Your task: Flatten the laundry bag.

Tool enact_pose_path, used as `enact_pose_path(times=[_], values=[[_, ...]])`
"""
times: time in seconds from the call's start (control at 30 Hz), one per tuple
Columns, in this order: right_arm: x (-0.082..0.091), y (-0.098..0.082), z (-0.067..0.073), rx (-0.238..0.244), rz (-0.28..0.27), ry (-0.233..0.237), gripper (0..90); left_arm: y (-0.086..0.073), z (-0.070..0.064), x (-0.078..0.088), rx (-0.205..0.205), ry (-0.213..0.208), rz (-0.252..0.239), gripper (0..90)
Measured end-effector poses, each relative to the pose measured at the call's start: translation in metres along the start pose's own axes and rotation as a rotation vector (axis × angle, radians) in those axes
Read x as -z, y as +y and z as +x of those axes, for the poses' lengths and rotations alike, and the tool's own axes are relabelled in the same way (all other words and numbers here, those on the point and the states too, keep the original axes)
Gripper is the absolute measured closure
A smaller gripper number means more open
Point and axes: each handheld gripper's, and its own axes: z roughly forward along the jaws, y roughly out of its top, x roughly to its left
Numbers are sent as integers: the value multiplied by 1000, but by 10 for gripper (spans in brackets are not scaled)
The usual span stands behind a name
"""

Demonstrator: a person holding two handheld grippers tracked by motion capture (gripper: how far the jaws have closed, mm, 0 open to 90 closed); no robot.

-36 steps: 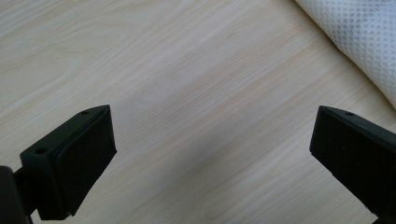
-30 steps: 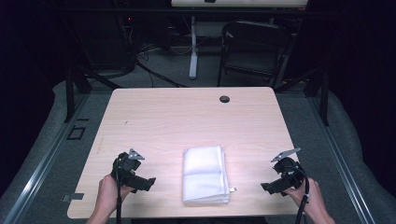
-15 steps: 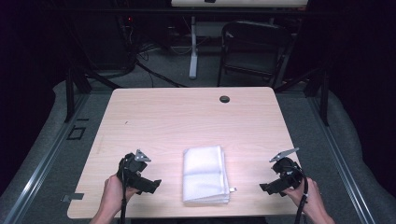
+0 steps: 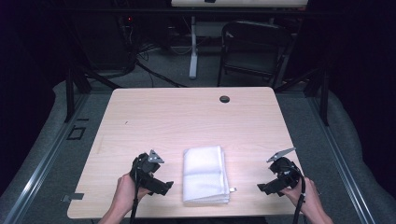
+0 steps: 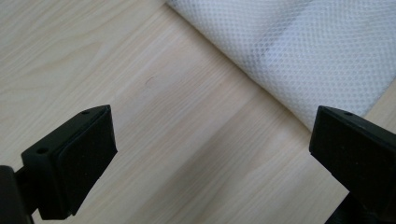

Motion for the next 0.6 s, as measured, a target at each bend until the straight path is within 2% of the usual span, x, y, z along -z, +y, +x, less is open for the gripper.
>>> enact_pose_path(times=[0.07, 0.1, 0.23, 0.27, 0.53, 0.6], values=[[0, 0, 0, 1, 2, 4, 16, 1, -2, -1, -6, -2, 0, 8], [3, 3, -2, 36, 51, 15, 19, 4, -6, -4, -20, -18, 5, 8], [2, 3, -2, 40, 62, 5, 21, 7, -12, -7, -38, -20, 4, 9], [2, 3, -2, 42, 62, 8, 21, 8, -13, -8, -46, -32, 5, 10], [1, 4, 2, 39, 57, 26, 34, 16, -26, -16, -86, -43, 7, 21], [2, 4, 3, 55, 75, 15, 40, 18, -29, -18, -97, -49, 13, 21]])
